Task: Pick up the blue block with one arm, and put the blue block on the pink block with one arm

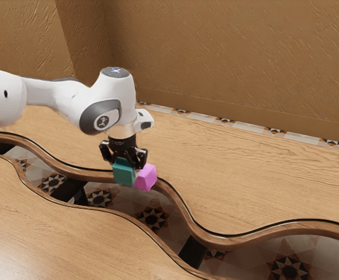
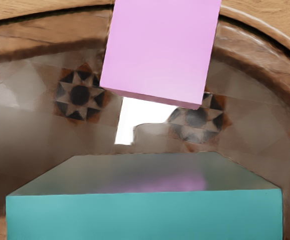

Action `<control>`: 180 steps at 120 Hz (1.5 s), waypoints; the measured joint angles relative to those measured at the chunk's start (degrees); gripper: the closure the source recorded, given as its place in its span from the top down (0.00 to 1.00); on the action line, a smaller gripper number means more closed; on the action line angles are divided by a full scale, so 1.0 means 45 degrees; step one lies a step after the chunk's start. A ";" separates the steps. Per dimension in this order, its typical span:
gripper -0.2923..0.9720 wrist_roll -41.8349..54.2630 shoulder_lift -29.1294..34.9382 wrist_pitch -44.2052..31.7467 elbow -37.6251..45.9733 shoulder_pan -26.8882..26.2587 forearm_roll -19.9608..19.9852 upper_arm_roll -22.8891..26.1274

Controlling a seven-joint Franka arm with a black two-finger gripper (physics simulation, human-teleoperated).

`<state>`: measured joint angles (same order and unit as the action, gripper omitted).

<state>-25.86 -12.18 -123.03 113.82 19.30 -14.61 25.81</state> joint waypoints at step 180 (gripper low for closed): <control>0.53 0.5123 -0.3787 0.1168 -0.4525 -0.0058 0.0363 -0.0228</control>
<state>-2.80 -29.22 -117.77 93.45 19.04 -12.98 24.79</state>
